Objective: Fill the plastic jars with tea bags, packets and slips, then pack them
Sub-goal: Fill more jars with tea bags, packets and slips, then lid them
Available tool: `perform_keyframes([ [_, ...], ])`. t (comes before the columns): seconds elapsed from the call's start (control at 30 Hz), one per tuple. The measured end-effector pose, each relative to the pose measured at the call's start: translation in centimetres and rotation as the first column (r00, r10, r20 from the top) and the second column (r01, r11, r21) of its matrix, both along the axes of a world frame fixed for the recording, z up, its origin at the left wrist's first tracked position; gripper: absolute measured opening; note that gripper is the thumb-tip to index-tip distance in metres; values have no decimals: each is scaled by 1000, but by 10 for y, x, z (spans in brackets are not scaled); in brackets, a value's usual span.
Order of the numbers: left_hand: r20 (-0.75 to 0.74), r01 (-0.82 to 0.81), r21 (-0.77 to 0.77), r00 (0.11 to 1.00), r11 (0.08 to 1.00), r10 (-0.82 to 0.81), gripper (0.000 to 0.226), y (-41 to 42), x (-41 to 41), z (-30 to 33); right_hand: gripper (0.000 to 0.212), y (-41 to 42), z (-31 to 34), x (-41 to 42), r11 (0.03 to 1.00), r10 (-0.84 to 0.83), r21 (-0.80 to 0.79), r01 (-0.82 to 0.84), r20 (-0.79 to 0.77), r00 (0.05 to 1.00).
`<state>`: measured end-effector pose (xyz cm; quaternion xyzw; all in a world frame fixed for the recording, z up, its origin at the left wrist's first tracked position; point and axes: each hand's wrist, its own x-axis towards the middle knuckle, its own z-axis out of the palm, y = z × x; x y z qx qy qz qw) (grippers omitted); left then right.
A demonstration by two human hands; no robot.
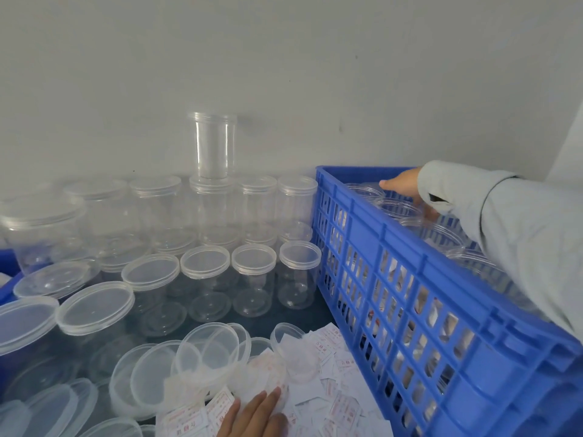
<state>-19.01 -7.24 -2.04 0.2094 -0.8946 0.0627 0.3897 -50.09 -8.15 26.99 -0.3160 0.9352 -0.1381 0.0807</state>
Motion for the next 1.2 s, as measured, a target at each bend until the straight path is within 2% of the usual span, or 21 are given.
perform_keyframes([
  [0.07, 49, 15, 40, 999, 999, -17, 69, -1, 2, -1, 71, 4, -5, 2, 1000, -19, -3, 19, 145, 989],
  [0.13, 88, 21, 81, 996, 996, -28, 65, 0, 3, 0, 80, 7, -6, 5, 989, -61, -101, 106, 374, 925],
  [0.2, 115, 18, 89, 993, 996, -28, 67, -1, 4, 2, 84, 11, -7, 8, 980, -88, -113, 162, 483, 871],
  [0.23, 128, 8, 71, 992, 997, -17, 70, -1, 4, 4, 83, 12, -8, 8, 985, -98, -81, 150, 453, 886],
  [0.3, 139, -4, 22, 990, 1000, 1, 75, -2, 6, 7, 79, 13, -8, 9, 993, -100, -40, 115, 267, 958],
  [0.37, 128, -1, 1, 992, 1000, 1, 76, 0, 11, 10, 72, 16, -3, 14, 990, -76, -114, 85, 86, 993],
  [0.47, 187, 29, -25, 982, 999, -24, 73, 7, 19, 21, 67, 19, 17, 22, 960, -57, -277, 40, -52, 997],
  [0.5, 222, 49, -33, 974, 998, -40, 68, 9, 21, 27, 67, 19, 26, 28, 946, -45, -324, 14, -89, 995],
  [0.57, 247, 121, -27, 963, 992, -111, 43, 15, 23, 47, 64, 16, 39, 44, 917, -6, -395, -55, -152, 988],
  [0.63, 180, 155, -11, 972, 988, -151, 21, 16, 26, 75, 61, 10, 46, 69, 904, 61, -404, -141, -205, 977],
  [0.7, 62, 175, 42, 982, 984, -178, 19, 8, 28, 98, 62, 3, 46, 101, 900, 155, -361, -242, -253, 955],
  [0.73, -34, 182, 101, 983, 978, -179, 19, 2, 31, 110, 63, 0, 44, 119, 893, 206, -341, -293, -271, 940],
  [0.8, -189, 154, 338, 977, 928, -94, 16, -14, 42, 136, 63, -7, 38, 156, 867, 305, -311, -390, -289, 908],
  [0.9, -378, 173, 684, 915, 709, 140, 17, -35, 65, 162, 61, -12, 19, 216, 810, 461, -258, -526, -273, 844],
  [0.93, -433, 194, 727, 874, 658, 220, 20, -42, 76, 167, 60, -13, 9, 236, 783, 524, -222, -581, -266, 809],
  [1.0, -459, 160, 734, 832, 660, 310, 24, -55, 103, 174, 58, -17, -17, 276, 718, 648, -124, -685, -242, 722],
  [1.13, -414, 50, 712, 836, 700, 361, 27, -73, 167, 175, 43, -35, -76, 337, 607, 788, 81, -790, -185, 586],
  [1.2, -320, -48, 768, 835, 639, 447, 26, -82, 196, 169, 48, -51, -101, 354, 606, 795, 167, -778, -169, 583],
])
